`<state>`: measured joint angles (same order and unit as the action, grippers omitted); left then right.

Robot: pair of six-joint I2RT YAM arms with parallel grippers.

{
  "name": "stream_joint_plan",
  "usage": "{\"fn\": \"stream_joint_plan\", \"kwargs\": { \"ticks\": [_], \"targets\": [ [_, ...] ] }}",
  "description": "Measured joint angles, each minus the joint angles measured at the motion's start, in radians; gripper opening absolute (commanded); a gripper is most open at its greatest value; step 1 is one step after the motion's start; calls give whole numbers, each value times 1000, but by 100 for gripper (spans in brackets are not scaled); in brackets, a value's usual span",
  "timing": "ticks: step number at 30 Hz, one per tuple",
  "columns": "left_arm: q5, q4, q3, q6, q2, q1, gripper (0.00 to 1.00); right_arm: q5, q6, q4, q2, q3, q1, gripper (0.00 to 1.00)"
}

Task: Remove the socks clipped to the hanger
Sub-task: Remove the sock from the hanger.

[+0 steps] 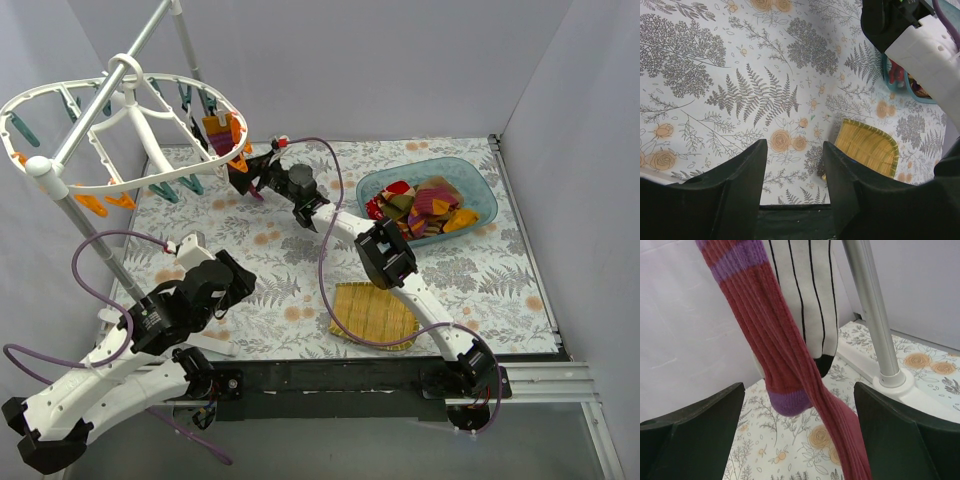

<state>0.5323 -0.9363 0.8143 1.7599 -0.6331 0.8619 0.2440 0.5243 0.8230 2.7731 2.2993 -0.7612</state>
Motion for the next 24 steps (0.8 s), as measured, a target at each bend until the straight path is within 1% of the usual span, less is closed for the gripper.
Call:
{"fn": "stream_joint_plan", "kwargs": {
  "ticks": [1, 3, 4, 5, 7, 8, 9, 10, 11, 14, 18, 21, 24],
  "targets": [
    [0, -1, 0, 1, 0, 0, 47, -10, 0, 7, 2, 3, -2, 95],
    [0, -3, 0, 3, 0, 0, 47, -29, 0, 24, 4, 7, -5, 80],
    [0, -3, 0, 3, 0, 0, 47, -37, 0, 32, 8, 11, -5, 71],
    [0, -3, 0, 3, -1, 0, 47, -45, 0, 43, 11, 13, -4, 54],
    [0, -2, 0, 3, -5, 0, 47, -61, 2, 50, 16, 15, -4, 39],
    [0, -2, 0, 2, -8, 0, 46, -68, 9, 50, 17, 15, -4, 23],
    [0, -2, 0, 2, -13, 0, 47, -77, 13, 51, 18, 15, -4, 18],
    [0, -2, 0, 2, -16, 0, 46, -84, 19, 51, 18, 15, -4, 8],
    [0, -2, 0, 2, -18, 0, 46, -87, 19, 54, 18, 13, -3, 1],
    [0, 3, 0, 2, -18, 0, 46, -92, 19, 89, 8, -27, 0, 1],
    [0, 7, 0, -1, -13, 0, 46, -85, 14, 125, -77, -217, 1, 1],
    [3, 19, 0, -9, -6, 0, 46, -64, 2, 139, -184, -384, 1, 1],
    [11, 32, 0, -25, 9, 0, 47, -34, -13, 148, -291, -496, 1, 1]
  ]
}}
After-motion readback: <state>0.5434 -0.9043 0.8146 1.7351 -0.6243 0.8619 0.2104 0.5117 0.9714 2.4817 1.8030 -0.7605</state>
